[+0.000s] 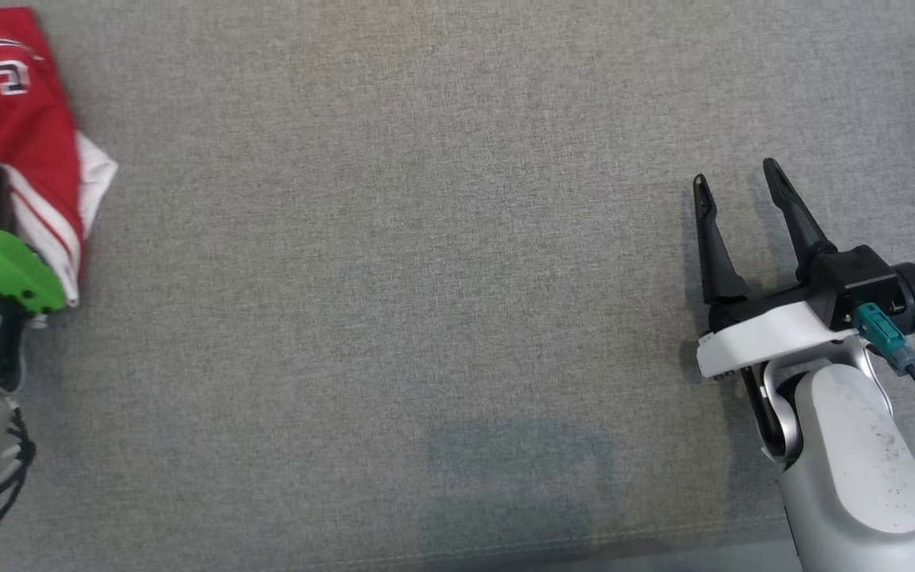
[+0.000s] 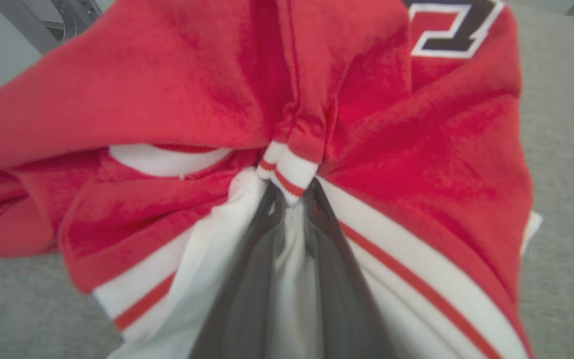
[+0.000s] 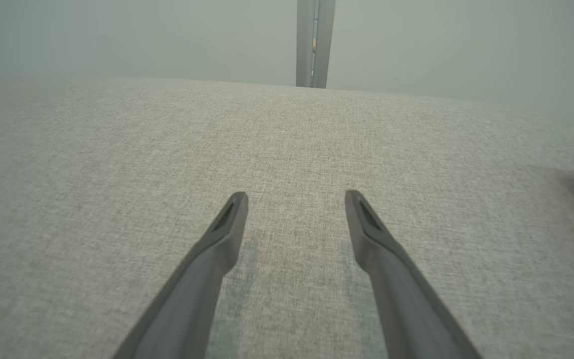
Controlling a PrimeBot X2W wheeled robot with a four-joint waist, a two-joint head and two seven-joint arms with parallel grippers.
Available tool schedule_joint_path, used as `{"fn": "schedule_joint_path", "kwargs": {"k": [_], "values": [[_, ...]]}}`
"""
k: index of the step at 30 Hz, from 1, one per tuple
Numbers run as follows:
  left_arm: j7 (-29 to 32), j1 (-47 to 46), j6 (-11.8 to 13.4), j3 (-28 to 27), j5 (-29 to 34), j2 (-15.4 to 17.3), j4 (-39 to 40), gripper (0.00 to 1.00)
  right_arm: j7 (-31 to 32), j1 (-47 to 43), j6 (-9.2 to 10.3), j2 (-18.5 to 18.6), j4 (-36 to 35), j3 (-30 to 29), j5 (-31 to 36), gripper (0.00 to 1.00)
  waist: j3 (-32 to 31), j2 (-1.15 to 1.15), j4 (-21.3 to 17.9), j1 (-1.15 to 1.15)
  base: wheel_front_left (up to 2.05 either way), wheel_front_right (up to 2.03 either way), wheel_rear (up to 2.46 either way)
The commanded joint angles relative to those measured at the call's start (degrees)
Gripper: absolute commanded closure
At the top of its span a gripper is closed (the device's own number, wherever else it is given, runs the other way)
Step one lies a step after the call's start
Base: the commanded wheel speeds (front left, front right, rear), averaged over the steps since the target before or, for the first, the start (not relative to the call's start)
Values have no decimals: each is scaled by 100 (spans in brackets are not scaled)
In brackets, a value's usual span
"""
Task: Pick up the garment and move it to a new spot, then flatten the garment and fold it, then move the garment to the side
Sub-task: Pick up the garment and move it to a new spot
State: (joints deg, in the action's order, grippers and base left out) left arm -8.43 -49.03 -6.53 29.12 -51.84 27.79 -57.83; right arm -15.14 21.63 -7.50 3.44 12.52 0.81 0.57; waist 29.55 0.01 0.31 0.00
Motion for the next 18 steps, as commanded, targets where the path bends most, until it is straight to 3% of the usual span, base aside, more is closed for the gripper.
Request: {"fn": "schedule_joint_path", "kwargs": {"k": [1,5,11,18], "values": [[102,354,-157,319,-38,-409,170,100,1,18,4,-7,40,16,-68,0,-163,-1,71,0,0,0,0],[-166,387,-121,742,-158,-407,728,100,1,36,3,-25,155,87,-163,0,-354,-1,71,0,0,0,0],[-477,396,-102,1306,-429,-660,1447,100,1,27,4,-44,245,220,-444,0,-649,-1,-146,0,0,0,0],[-628,546,-103,1893,-717,-1440,1691,100,1,-180,4,-47,327,285,-712,0,-1009,-1,-647,0,0,0,0]]}}
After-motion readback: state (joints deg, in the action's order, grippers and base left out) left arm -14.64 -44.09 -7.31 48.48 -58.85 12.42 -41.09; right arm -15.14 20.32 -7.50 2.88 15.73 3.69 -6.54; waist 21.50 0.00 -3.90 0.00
